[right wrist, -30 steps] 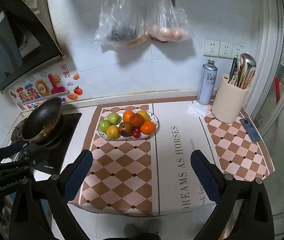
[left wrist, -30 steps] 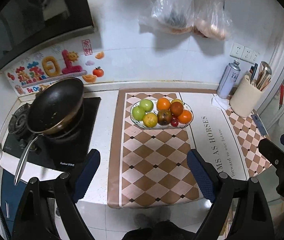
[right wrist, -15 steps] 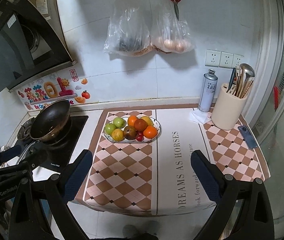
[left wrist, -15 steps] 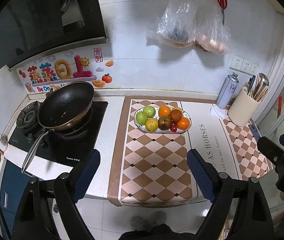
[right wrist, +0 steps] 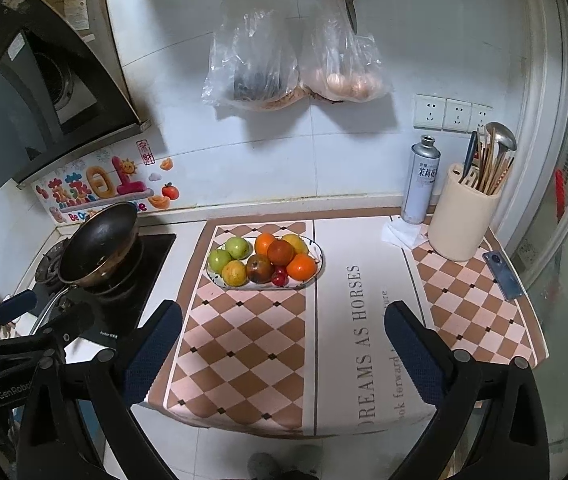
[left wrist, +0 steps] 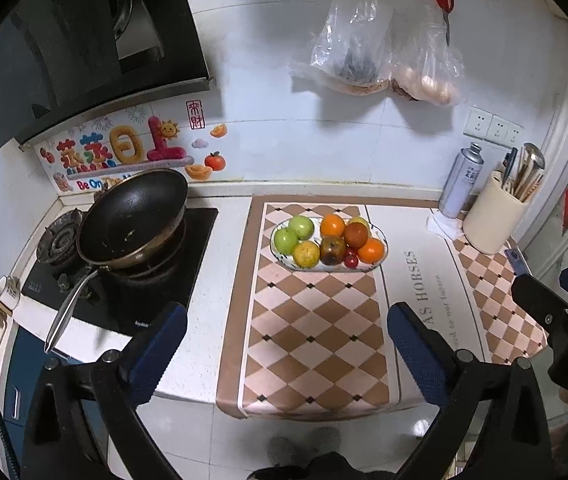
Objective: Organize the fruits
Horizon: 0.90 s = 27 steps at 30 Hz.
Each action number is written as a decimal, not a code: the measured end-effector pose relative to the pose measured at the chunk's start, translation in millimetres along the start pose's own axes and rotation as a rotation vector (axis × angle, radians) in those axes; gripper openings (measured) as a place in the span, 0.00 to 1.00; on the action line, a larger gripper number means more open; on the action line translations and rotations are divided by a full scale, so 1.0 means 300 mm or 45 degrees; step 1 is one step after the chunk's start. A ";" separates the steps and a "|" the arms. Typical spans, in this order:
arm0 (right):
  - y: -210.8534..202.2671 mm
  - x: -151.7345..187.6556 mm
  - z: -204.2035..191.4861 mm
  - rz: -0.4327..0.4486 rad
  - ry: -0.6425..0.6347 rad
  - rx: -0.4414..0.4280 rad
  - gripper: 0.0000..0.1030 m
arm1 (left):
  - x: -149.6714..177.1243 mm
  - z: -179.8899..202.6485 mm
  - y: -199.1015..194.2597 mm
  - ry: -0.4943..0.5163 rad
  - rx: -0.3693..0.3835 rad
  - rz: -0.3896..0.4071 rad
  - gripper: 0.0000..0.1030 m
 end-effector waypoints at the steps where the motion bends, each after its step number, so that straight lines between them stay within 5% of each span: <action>1: 0.023 -0.008 0.000 -0.003 -0.002 0.003 1.00 | -0.009 -0.001 0.014 -0.001 -0.008 0.000 1.00; 27: 0.493 -0.093 0.036 -0.134 -0.040 0.149 1.00 | -0.112 -0.014 0.394 -0.007 -0.067 -0.166 1.00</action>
Point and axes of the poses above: each gripper's, at about its wrist camera, not at the fingertips, and y roughly the way its jaws point, z to its right, x to its underside, the point moved 10 cm from there along y, roughly the way its jaws point, and after that the axes turned 12 degrees about y, right-handed, at the moved point
